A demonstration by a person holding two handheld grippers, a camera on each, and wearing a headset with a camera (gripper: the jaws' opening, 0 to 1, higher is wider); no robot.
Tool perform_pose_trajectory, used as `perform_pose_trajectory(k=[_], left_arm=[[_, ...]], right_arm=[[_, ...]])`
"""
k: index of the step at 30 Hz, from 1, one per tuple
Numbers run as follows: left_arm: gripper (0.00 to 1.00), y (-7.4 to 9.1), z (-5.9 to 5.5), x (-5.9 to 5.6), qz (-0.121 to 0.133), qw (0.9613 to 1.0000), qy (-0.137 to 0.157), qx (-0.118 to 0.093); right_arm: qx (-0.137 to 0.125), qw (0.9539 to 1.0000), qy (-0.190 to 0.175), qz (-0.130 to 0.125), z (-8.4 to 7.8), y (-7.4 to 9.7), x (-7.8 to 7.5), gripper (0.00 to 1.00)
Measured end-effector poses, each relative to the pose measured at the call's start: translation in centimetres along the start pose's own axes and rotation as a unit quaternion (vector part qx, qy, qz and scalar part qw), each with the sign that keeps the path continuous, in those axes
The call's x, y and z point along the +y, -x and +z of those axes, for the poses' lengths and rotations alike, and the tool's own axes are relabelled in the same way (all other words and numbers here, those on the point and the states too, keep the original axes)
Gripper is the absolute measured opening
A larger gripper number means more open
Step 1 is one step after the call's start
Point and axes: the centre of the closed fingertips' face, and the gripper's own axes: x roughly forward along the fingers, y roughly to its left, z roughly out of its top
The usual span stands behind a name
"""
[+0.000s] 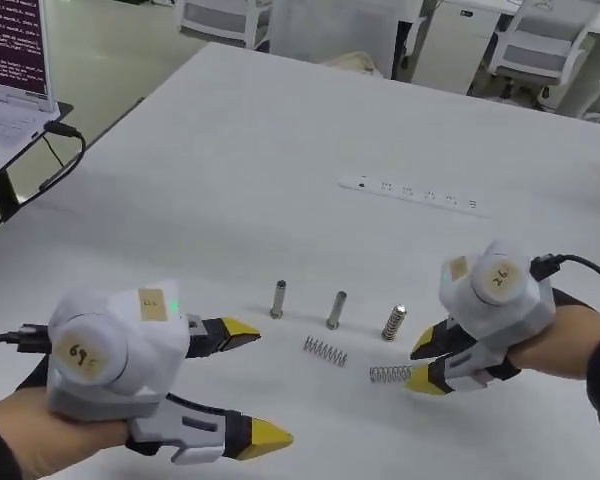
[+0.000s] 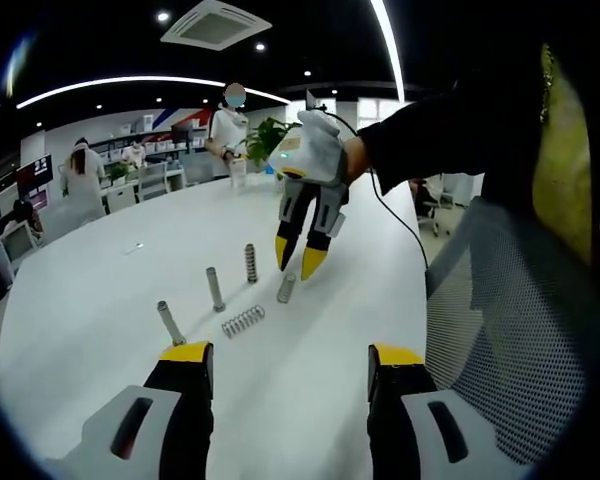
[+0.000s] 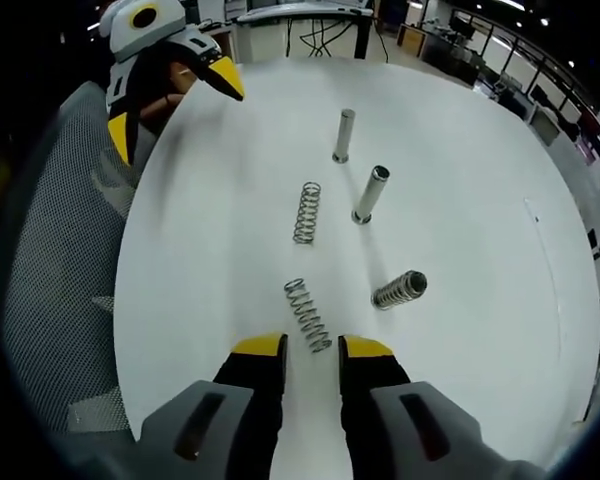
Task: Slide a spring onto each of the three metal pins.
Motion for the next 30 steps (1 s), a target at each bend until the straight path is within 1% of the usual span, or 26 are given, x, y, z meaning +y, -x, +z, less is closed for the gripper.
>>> perform_pose_trajectory(k=[3,4,10,15,20,27,30], left_arm=[[0.58,0.1,0.0,0.1,0.002,1.0,0.001,0.0],[0.57,0.1,0.0,0.1,0.003,1.0,0.001,0.0],[0.57,0.2,-0.1,0.1,0.005,1.0,0.003,0.001],[0.57,0.2,-0.2,0.1,0.006,1.0,0.006,0.002],[0.56,0.2,-0.2,-0.1,0.005,1.0,0.006,0.003],[0.55,0.1,0.0,-0.2,0.004,1.0,0.003,0.002],[0.55,0.0,0.3,-0.3,0.003,1.0,0.001,0.0]], right_arm=[[0.011,0.9999,0.011,0.005,-0.2,-0.5,0.1,0.17],[0.013,0.9998,0.017,0.005,-0.2,-0.5,0.1,0.17],[0.021,0.9994,0.025,0.014,-0.4,-1.2,0.2,0.16],[0.029,0.9989,0.035,0.012,-0.7,-1.2,0.2,0.13],[0.03,0.9985,0.044,0.01,-0.7,-1.2,0.2,0.11],[0.036,0.9978,0.055,0.009,-0.8,-1.1,0.5,0.1],[0.037,0.998,0.051,0.012,-0.8,-0.8,0.8,0.09]])
